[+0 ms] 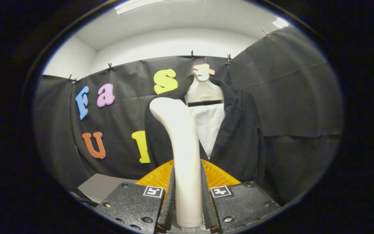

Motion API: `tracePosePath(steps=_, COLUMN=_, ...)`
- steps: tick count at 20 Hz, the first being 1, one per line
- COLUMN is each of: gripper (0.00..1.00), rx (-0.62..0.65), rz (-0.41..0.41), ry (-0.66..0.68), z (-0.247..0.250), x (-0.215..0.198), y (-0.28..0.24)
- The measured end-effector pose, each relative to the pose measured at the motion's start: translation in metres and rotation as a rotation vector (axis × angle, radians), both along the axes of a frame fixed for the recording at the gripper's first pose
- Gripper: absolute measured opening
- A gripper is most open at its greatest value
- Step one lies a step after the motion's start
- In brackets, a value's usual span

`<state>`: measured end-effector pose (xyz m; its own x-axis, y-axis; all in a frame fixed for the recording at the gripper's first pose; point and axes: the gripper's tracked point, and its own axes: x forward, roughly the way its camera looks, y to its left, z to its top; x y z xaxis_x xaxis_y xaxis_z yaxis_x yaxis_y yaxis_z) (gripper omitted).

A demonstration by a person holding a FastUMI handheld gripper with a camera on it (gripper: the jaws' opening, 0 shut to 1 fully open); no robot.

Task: Iron the clothes twice with a garment steamer, once on the left side and once on the right side.

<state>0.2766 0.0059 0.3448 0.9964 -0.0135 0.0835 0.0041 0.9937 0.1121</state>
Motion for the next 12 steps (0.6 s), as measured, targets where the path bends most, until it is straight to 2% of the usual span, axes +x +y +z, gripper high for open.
tracePosePath(steps=7, gripper=0.4, rx=-0.034, rz=0.006, ry=0.043, z=-0.016, x=0.046, y=0.009)
tracePosePath(steps=12, gripper=0.4, rx=-0.045, rz=-0.012, ry=0.07, z=-0.035, x=0.048, y=0.001)
